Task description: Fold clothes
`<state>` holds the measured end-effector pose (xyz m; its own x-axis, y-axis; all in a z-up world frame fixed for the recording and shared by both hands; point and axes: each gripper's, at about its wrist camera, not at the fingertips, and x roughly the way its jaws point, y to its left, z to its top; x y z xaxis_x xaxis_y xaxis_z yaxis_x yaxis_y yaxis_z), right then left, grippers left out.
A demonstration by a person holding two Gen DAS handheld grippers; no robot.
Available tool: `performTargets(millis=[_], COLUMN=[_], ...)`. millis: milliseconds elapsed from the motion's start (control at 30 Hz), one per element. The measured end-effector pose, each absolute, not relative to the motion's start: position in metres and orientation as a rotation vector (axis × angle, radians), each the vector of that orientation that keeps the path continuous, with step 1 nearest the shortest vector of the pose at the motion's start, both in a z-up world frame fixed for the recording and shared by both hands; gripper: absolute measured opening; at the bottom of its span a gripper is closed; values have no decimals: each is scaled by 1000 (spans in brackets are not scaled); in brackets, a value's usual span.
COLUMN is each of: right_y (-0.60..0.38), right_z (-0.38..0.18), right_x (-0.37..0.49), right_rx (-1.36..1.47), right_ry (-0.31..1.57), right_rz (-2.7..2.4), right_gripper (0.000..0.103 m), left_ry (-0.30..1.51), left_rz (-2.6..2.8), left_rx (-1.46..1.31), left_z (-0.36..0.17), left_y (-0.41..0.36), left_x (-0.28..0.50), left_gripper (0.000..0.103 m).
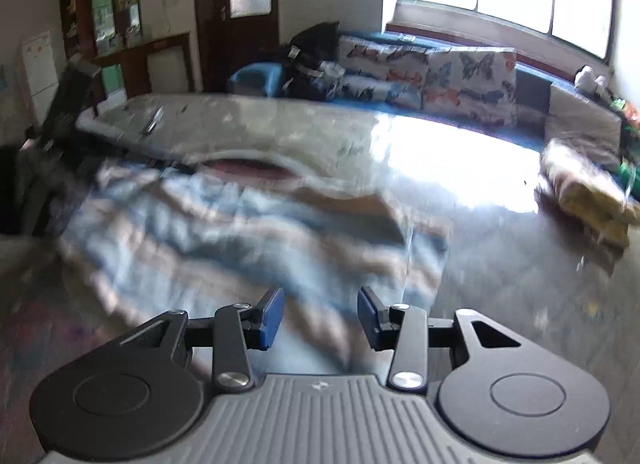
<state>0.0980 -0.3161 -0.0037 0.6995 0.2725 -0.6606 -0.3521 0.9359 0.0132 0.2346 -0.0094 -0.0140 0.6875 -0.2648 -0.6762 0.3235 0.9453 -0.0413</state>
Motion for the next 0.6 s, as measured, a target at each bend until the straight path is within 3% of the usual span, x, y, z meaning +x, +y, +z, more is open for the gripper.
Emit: performTargets(millis=[233, 333, 400, 600], right_y=[-307, -315, -326, -327], right_z=[-18, -30, -32, -21], right_x=[173, 189, 191, 183], right_rx=[10, 34, 83, 81], right_ry=[775, 791, 793, 758], right_rz=[311, 254, 227, 183], right_gripper=[38, 21, 3, 4], left_ry=[737, 733, 731, 732], left_rz=[-335, -340, -344, -338], left_rx=[87, 85, 79, 80], left_z=[-15, -16, -16, -16], left_y=[-11, -10, -8, -10], left_x=[233, 232, 232, 233], left_gripper=[34, 34, 34, 34])
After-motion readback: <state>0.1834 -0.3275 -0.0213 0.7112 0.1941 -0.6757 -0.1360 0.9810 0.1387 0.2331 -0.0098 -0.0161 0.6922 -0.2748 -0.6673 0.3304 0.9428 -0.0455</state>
